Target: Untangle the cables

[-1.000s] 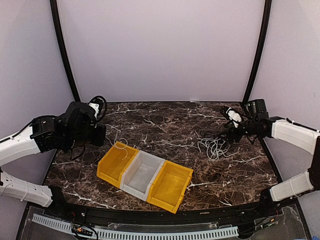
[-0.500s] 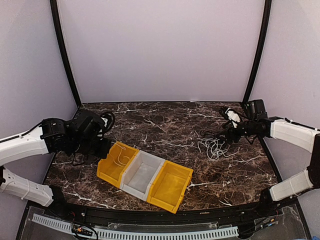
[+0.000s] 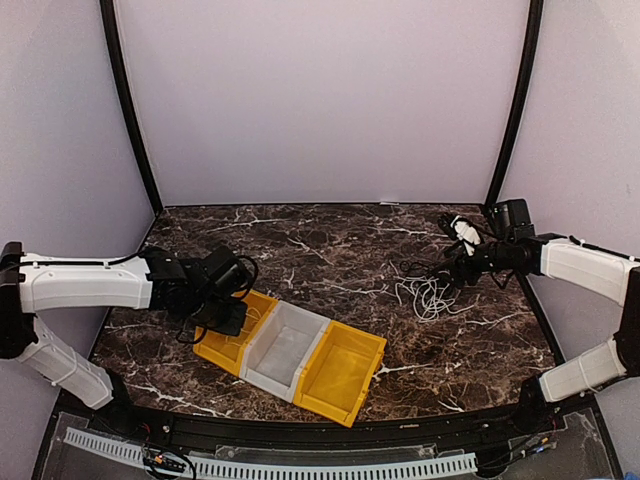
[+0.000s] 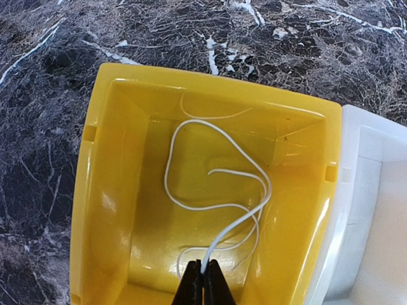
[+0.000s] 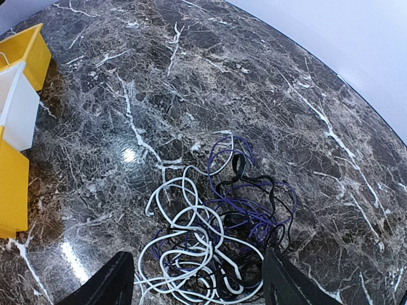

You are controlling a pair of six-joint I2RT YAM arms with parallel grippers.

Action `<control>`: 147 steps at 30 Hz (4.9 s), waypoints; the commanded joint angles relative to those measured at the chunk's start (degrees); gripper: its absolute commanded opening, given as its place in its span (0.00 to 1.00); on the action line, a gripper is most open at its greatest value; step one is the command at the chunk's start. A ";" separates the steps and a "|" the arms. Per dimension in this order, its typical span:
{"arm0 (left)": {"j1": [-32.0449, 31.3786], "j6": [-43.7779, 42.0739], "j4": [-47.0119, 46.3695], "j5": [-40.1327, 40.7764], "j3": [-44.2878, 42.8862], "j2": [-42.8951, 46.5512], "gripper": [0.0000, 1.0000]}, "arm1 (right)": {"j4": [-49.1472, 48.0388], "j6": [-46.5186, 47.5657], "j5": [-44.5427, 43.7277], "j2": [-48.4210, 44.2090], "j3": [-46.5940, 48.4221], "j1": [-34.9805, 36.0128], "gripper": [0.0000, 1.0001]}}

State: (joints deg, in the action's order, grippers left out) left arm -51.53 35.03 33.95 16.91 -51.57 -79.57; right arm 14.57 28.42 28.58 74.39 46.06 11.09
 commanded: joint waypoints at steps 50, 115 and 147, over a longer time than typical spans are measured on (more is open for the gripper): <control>-0.04 -10.97 -39.43 -23.69 -14.40 -7.29 0.53 | 26.76 10.91 -1.42 10.71 21.46 1.23 0.49; -7.57 -27.39 -68.31 -28.74 -38.72 -43.58 0.40 | 39.07 18.77 13.01 4.27 27.75 8.22 0.00; -7.79 -13.45 -69.11 -13.66 -24.01 -34.50 0.00 | 11.84 12.52 4.48 23.46 12.72 5.78 0.60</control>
State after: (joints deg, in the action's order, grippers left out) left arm -59.09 19.68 -33.34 0.21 -77.32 -118.04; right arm 31.59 42.63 38.20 94.19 58.96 16.67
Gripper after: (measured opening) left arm 0.029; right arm 0.692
